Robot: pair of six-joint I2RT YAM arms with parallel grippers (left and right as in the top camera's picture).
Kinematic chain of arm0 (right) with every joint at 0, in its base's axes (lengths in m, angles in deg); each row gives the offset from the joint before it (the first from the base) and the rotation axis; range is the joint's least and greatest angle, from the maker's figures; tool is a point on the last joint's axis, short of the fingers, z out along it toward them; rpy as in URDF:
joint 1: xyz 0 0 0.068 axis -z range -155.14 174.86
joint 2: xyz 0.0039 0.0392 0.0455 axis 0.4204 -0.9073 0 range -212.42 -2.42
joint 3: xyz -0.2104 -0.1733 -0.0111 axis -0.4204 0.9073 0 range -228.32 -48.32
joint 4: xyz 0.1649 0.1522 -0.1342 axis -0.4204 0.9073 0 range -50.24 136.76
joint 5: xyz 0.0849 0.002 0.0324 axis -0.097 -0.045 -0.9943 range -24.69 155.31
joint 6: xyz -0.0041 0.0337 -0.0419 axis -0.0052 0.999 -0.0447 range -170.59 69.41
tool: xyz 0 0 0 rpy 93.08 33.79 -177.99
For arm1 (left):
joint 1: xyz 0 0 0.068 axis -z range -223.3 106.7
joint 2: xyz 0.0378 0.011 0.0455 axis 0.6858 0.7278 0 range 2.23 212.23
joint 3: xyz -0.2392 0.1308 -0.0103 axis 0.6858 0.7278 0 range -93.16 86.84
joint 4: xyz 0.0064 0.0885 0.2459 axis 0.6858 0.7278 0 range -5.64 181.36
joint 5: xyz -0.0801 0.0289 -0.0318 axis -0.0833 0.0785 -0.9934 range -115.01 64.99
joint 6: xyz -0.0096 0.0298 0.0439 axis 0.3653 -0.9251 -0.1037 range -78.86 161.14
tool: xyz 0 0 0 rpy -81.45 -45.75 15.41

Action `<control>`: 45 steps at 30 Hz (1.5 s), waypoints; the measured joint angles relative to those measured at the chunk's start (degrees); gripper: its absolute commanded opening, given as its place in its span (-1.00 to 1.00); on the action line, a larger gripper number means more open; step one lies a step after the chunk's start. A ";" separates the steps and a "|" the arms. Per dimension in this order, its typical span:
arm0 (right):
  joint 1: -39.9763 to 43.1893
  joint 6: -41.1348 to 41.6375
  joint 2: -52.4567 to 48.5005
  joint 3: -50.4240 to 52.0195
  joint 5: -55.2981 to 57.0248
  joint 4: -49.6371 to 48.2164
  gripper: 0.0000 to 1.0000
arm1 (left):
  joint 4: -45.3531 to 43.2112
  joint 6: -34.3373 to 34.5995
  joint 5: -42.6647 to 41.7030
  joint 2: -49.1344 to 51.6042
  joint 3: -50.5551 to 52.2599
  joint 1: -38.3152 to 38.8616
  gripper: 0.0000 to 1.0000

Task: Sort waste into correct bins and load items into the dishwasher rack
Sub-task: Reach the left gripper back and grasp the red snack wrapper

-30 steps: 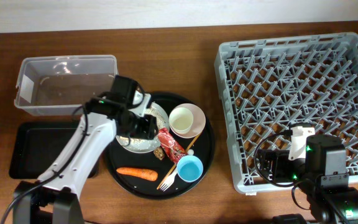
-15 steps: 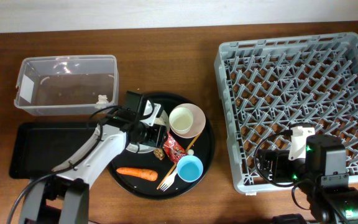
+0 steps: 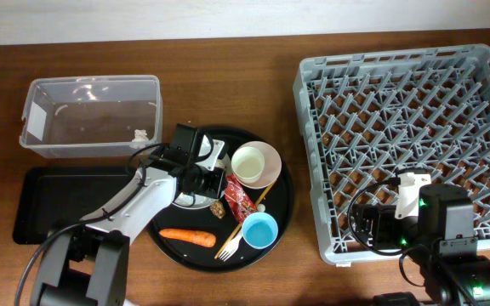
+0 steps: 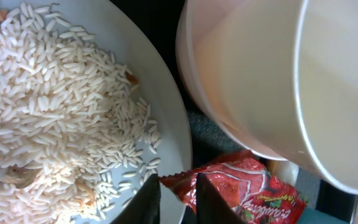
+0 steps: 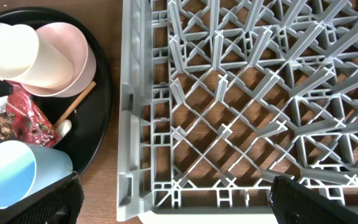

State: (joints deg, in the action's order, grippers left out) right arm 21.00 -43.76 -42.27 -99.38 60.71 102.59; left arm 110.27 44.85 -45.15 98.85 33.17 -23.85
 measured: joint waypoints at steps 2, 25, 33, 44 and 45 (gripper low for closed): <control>0.00 0.00 0.00 0.00 0.00 0.00 0.97 | -0.04 -0.07 -0.07 0.00 0.00 0.00 -0.86; 0.00 0.02 0.00 0.00 0.00 0.00 0.97 | 3.61 0.00 -6.16 0.00 0.00 0.00 -0.63; 0.00 0.00 0.00 0.00 0.00 0.00 0.97 | 4.76 -0.02 -6.45 0.00 0.00 0.07 -0.52; 0.00 0.02 0.00 0.00 0.00 0.00 0.97 | 4.76 0.20 -5.99 0.00 0.00 0.11 -0.39; 0.00 -0.02 0.00 0.00 0.00 0.00 0.97 | 4.76 0.20 -5.97 0.00 0.00 0.13 -0.38</control>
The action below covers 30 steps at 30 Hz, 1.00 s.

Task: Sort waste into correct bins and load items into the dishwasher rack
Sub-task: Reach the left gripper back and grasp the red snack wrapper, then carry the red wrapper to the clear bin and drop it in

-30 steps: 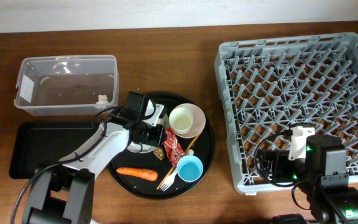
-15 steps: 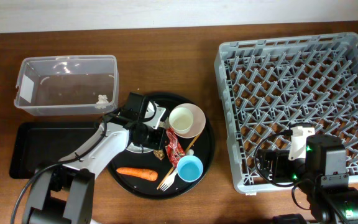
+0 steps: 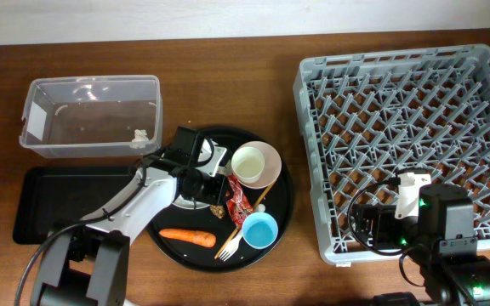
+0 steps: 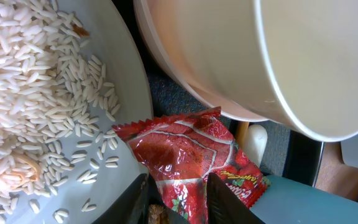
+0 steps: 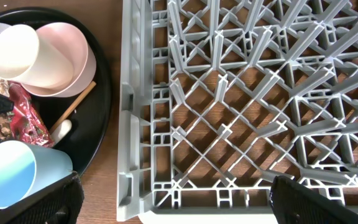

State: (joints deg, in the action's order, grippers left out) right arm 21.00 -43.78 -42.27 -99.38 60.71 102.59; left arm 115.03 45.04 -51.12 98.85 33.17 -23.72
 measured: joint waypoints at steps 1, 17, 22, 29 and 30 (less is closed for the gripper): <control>0.00 0.04 0.00 0.00 0.00 0.00 0.97 | 0.00 -0.02 0.13 0.00 0.00 0.15 -0.38; 0.00 0.02 0.00 0.00 0.00 0.00 0.97 | -0.07 0.00 6.21 0.39 0.00 4.81 -0.52; 0.00 0.02 0.00 0.00 0.00 0.00 0.97 | -0.07 0.33 6.62 1.92 0.00 4.81 -0.97; 0.00 0.04 0.00 0.00 0.00 0.00 0.97 | -0.07 0.13 6.67 1.90 0.00 4.81 -0.99; 0.00 0.02 0.00 0.00 0.00 0.00 0.97 | -0.07 0.13 6.67 1.77 0.00 4.81 -0.99</control>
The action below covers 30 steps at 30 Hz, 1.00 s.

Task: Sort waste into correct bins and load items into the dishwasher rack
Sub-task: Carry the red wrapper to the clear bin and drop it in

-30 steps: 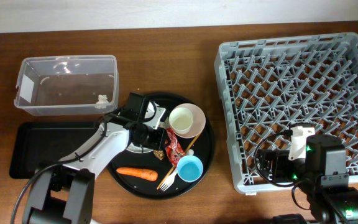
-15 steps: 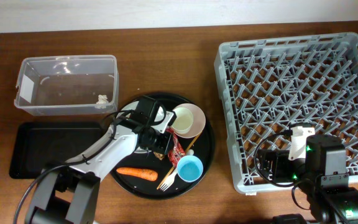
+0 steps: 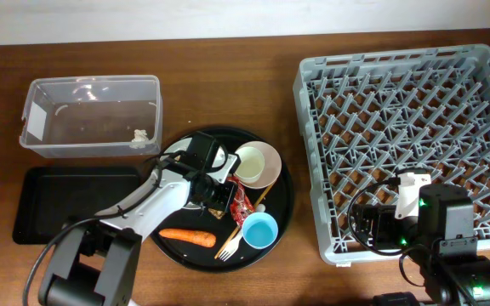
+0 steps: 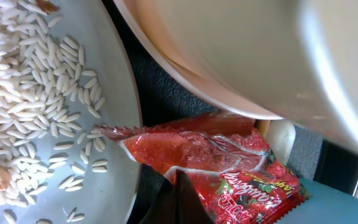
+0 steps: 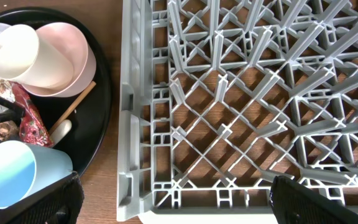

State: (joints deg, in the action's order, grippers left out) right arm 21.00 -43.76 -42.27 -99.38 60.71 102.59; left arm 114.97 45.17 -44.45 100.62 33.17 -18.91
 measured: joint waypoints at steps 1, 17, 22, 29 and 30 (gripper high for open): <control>0.00 0.00 0.00 0.00 0.00 0.00 0.97 | 0.13 0.02 0.02 -0.31 0.00 0.00 -0.99; 0.00 -0.02 0.00 0.00 0.00 -0.02 0.97 | -0.46 0.07 10.10 -18.21 0.00 -14.78 -0.99; 0.00 0.04 0.00 -0.04 0.00 0.04 0.97 | -11.39 0.07 11.32 -21.29 0.11 -21.79 -0.99; 0.00 0.00 0.00 -0.04 0.00 0.00 0.97 | -22.45 0.07 12.79 -21.79 0.11 -28.74 -0.98; 0.00 0.02 0.00 -0.04 0.00 0.00 0.97 | -22.84 0.07 13.55 -21.70 0.11 -29.27 -0.85</control>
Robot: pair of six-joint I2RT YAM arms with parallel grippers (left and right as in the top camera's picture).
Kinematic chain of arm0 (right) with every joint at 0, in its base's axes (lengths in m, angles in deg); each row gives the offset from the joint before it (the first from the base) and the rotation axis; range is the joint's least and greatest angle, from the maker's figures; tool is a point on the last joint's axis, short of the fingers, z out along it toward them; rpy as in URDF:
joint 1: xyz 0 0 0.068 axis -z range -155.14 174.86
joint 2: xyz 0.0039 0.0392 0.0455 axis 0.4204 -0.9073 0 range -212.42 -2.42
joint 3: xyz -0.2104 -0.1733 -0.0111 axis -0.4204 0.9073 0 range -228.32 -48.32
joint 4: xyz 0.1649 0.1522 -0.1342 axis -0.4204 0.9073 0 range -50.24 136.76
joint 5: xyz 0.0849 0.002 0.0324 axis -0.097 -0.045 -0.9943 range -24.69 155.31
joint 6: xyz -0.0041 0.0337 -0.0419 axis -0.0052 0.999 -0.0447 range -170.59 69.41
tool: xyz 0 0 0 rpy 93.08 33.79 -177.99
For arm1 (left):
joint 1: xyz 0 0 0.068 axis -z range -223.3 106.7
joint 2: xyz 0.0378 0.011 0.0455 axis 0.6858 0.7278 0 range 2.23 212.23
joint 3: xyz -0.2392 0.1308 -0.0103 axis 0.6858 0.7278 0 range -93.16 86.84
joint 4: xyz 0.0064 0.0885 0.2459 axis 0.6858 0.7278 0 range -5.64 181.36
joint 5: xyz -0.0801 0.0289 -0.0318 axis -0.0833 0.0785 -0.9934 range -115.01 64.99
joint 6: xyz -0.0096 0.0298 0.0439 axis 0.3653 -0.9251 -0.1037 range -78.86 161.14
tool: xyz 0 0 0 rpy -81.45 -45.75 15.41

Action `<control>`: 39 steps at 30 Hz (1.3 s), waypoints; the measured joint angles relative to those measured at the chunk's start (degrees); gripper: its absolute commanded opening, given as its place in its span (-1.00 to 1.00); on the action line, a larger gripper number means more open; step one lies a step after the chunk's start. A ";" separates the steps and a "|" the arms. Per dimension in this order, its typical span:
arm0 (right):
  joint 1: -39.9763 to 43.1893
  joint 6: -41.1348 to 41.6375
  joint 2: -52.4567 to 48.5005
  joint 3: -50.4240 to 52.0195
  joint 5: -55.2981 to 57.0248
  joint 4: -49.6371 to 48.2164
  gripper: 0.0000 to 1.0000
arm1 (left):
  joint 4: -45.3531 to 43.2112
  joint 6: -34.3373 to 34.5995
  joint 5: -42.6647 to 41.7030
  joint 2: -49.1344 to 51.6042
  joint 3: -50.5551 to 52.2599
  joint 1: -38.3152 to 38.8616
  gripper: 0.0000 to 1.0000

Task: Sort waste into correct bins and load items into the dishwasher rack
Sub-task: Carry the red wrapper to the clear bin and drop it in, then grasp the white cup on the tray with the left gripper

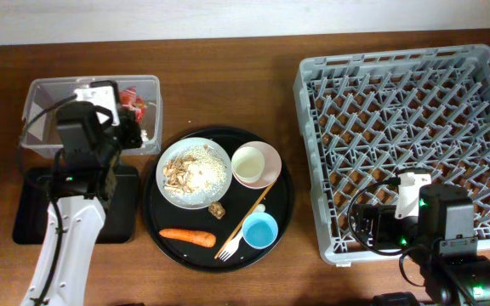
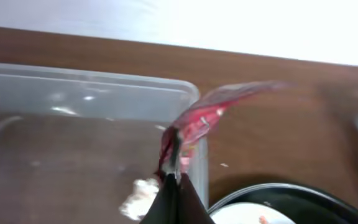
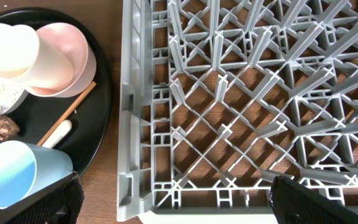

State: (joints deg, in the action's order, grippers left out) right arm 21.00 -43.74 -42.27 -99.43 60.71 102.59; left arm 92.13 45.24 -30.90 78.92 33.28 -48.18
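My left gripper (image 2: 174, 169) is shut on a red snack wrapper (image 2: 211, 112), held above the right end of the clear plastic bin (image 1: 49, 140). In the overhead view the wrapper (image 1: 131, 103) hangs over the bin's right end. On the round black tray (image 1: 156, 223) are a plate of rice (image 1: 194, 172), a cream cup in a pink bowl (image 1: 256, 164), a blue cup (image 1: 260, 229), a carrot (image 1: 188, 235), a fork (image 1: 228, 246) and a brown scrap (image 1: 218, 209). My right gripper (image 3: 179, 208) stands open over the near left corner of the grey dishwasher rack (image 3: 229, 124).
A black rectangular tray (image 1: 32, 212) lies in front of the clear bin, under my left arm. A white crumpled scrap (image 2: 138, 190) lies in the bin. A wooden stick (image 1: 252, 211) lies on the round tray between bowl and fork.
My left gripper was shut on the red wrapper down on the round tray beside the rice plate. Now it holds the wrapper up over the clear bin's right end. The right arm has not moved.
My left gripper stood open over the red wrapper between the rice plate and the pink bowl. Then its fingers straddled the wrapper, then shut on it. Now the wrapper is off the tray and over the clear bin. My right gripper stayed open at the rack.
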 measured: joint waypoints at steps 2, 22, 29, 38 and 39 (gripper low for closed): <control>0.00 -0.02 0.00 0.00 0.00 0.00 0.97 | -0.76 -0.02 1.46 0.85 0.00 -0.76 -0.31; 0.00 0.00 -0.02 0.00 0.02 0.00 0.97 | 8.66 0.02 -12.24 1.22 -0.66 11.21 0.18; 0.00 -0.04 0.00 0.00 0.00 0.00 0.97 | 9.27 0.00 -13.68 8.76 -0.66 25.18 0.17; 0.00 0.00 0.00 0.00 0.00 0.00 0.97 | 7.45 -0.04 -13.57 19.65 -0.66 28.83 -0.99; 0.00 -0.04 0.00 0.00 0.00 0.02 0.97 | 6.97 0.02 -13.68 19.65 -0.68 28.83 -0.99</control>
State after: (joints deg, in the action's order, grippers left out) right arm 21.00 -43.78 -42.27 -99.43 60.71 102.61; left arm 99.10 45.26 -44.58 98.57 32.60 -19.35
